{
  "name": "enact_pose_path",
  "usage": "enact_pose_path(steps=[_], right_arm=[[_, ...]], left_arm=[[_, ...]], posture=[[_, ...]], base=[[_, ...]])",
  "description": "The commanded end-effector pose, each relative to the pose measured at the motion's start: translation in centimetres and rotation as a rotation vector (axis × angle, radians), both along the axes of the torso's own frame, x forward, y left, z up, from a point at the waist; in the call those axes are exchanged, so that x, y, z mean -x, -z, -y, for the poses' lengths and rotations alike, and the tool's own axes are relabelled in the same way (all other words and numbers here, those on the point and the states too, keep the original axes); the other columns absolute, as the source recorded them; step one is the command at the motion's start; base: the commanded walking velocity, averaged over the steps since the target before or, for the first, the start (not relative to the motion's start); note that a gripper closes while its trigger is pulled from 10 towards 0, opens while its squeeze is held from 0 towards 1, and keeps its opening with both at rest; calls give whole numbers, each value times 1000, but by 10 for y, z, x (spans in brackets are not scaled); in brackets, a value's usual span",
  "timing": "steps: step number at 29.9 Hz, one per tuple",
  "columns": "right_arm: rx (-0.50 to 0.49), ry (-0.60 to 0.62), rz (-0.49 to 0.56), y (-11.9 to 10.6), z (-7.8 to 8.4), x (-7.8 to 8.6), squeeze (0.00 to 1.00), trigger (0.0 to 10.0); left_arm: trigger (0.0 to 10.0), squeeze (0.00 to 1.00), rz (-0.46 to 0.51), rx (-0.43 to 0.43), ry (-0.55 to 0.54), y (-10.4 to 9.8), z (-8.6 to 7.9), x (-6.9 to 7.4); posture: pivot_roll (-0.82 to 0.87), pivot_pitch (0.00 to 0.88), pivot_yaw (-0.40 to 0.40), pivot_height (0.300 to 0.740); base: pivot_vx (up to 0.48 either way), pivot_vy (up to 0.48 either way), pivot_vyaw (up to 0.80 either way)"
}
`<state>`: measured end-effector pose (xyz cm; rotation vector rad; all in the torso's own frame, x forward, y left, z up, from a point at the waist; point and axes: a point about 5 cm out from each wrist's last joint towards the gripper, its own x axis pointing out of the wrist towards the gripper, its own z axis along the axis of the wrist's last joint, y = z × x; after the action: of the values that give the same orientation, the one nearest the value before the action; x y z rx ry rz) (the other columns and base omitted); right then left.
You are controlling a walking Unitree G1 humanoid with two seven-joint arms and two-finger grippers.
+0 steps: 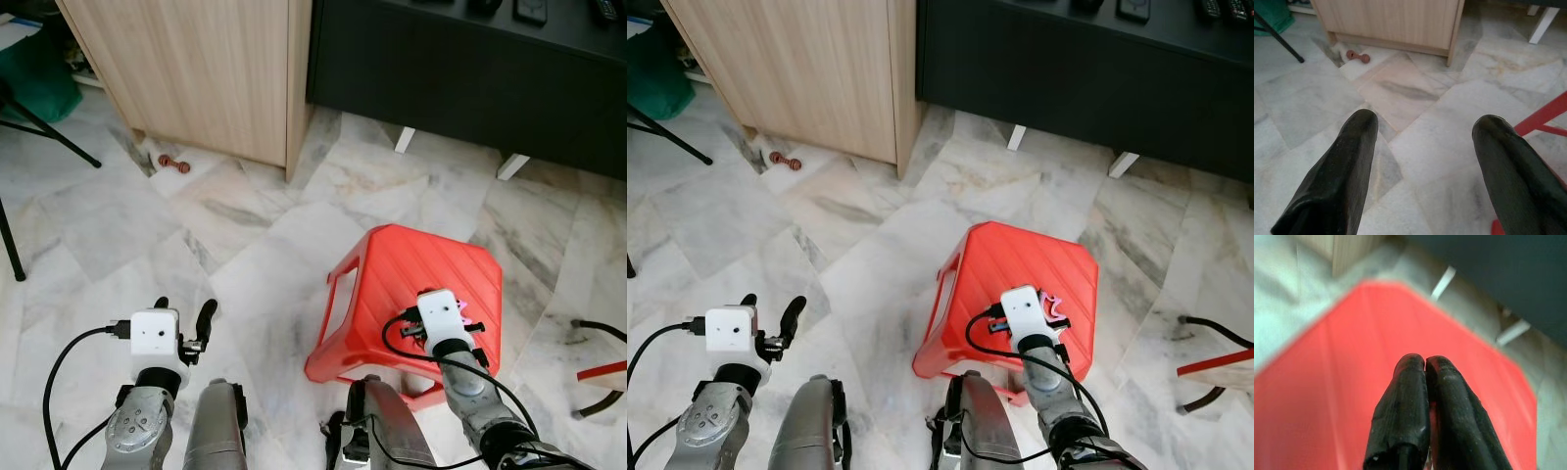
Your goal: Hang keys on a hook
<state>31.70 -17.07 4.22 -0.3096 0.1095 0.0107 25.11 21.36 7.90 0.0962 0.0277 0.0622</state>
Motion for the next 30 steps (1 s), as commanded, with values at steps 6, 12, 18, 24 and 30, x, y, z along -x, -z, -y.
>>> enact_pose_path(steps=[6,12,18,24,30], right_arm=[[-59,40,126,-11,10,5,0,0],[-87,22,203,-23,12,8,0,3843],[-197,103,207,-30,17,5,0,10000],[-357,187,176,-35,14,6,0,10000],[-376,202,167,-36,14,5,0,10000]], left_arm=[[10000,0,-28,-30,10,11,-7,-13],[10000,0,-21,-37,5,10,-13,-27],[10000,0,-93,-44,-31,29,-24,-27],[10000,0,-233,-42,-98,62,-39,-5],[10000,0,-349,-35,-137,87,-45,15]], posture=[[202,88,-96,639],[183,29,-79,639],[176,0,-65,639],[175,0,-58,639],[175,0,-49,639]], base=[[0,0,0],[0,0,0],[0,0,0],[0,0,0],[0,0,0]])
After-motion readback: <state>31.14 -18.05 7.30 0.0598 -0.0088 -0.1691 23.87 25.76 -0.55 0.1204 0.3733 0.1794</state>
